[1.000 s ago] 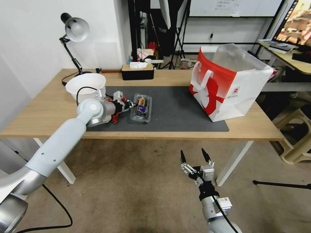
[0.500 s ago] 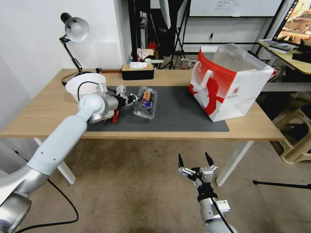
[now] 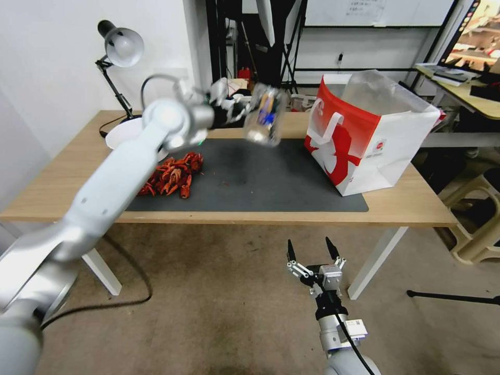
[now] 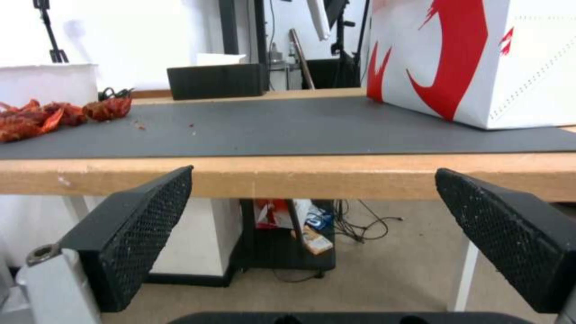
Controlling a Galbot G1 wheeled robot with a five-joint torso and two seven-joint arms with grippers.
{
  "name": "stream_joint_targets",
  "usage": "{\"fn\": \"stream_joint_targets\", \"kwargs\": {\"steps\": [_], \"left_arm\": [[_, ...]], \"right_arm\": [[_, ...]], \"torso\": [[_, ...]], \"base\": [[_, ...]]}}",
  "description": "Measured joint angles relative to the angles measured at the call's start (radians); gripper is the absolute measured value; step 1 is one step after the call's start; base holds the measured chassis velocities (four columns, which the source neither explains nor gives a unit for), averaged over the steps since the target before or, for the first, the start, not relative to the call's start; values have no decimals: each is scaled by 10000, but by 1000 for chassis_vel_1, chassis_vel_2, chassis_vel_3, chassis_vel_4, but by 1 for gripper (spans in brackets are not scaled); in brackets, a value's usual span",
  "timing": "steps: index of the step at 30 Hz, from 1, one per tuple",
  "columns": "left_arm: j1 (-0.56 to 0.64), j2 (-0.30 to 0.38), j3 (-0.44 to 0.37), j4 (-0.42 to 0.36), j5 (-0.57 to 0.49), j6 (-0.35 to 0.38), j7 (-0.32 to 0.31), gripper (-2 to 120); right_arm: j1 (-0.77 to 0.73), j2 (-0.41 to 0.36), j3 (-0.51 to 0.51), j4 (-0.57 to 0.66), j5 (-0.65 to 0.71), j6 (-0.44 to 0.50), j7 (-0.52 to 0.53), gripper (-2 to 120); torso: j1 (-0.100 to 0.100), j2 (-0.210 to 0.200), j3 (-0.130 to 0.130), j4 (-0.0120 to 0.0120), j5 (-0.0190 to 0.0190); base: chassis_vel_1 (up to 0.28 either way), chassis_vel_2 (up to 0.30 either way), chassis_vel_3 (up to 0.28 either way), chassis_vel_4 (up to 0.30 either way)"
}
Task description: Close the takeout container lid, then place the container into the takeout bag.
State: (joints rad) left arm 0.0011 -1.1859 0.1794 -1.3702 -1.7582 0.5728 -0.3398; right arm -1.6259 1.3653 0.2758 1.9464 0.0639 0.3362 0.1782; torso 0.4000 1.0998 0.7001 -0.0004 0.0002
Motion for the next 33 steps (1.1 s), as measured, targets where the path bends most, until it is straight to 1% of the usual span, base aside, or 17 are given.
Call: {"fn": "stream_joint_targets", "kwargs": {"steps": [1,3,4,5,8,13,14,17,18,20,21,22,24,25,26,29,33], "left_arm": [[0,0,0,0,0,0,0,0],[-665,-706,90,724,249,-228,28,0],[-861,-910,150,935,375,-408,61,0],[-861,-910,150,935,375,-408,61,0],[-1272,-1501,502,1410,1134,-1300,360,0],[-1428,-2018,970,1546,1953,-2029,864,0],[-1428,-2018,970,1546,1953,-2029,864,0],[-1593,-2624,1383,1884,2598,-2347,1284,0],[-1593,-2624,1383,1884,2598,-2347,1284,0],[-1806,-3206,1512,2294,2867,-2488,1449,0],[-2000,-3679,1525,2643,2985,-2584,1530,0],[-2000,-3679,1525,2643,2985,-2584,1530,0],[-2295,-4221,1681,3296,3250,-2749,1742,0],[-2374,-4275,1771,3522,3356,-2824,1793,0],[-2445,-4310,1907,3765,3492,-2925,1823,0],[-2486,-4312,2162,4005,3831,-3104,1869,0],[-2466,-4298,2523,4130,4314,-3281,2096,0]], "right_arm": [[0,0,0,0,0,0,0,100],[-11,61,-76,-36,-97,11,-16,100],[-18,92,-101,-37,-126,10,-19,100],[-18,92,-101,-37,-126,10,-19,100],[0,173,-141,-49,-187,7,-25,100],[-7,186,-113,-79,-201,1,-36,100],[-7,186,-113,-79,-201,1,-36,100],[-61,193,-102,-132,-208,4,-56,100],[-61,193,-102,-132,-208,4,-56,100],[-116,172,-133,-135,-208,4,-56,100],[-167,132,-156,-124,-220,0,-56,100],[-167,132,-156,-124,-220,0,-56,100],[-262,76,-157,-69,-254,-3,-54,100],[-294,64,-153,-61,-257,-3,-54,100],[-321,47,-142,-60,-260,-3,-54,100],[-324,45,-119,-64,-260,11,-53,100],[-316,47,-85,-71,-245,22,-52,100]], "torso": [[0,0,0,0,0],[0,0,0,2,2],[0,0,0,2,2],[0,0,0,2,2],[0,0,0,6,-1],[0,0,0,6,-1],[0,0,0,6,-1],[0,0,0,8,-2],[0,0,0,8,-2],[0,1,0,5,0],[1,1,0,1,2],[1,1,0,1,2],[-1,4,-3,-9,5],[-1,4,-3,-9,6],[0,3,-1,2,2],[0,3,-1,11,-4],[0,3,-1,9,-3]], "base": [[0,0,0,0],[0,0,0,0],[0,0,0,0],[0,0,0,0],[0,0,0,0],[0,0,0,0],[0,0,0,0],[0,0,0,0],[0,0,0,0],[0,0,0,0],[0,0,0,0],[0,0,0,0],[0,0,0,0],[0,0,0,0],[0,0,0,0],[0,0,0,0],[0,0,0,0]]}}
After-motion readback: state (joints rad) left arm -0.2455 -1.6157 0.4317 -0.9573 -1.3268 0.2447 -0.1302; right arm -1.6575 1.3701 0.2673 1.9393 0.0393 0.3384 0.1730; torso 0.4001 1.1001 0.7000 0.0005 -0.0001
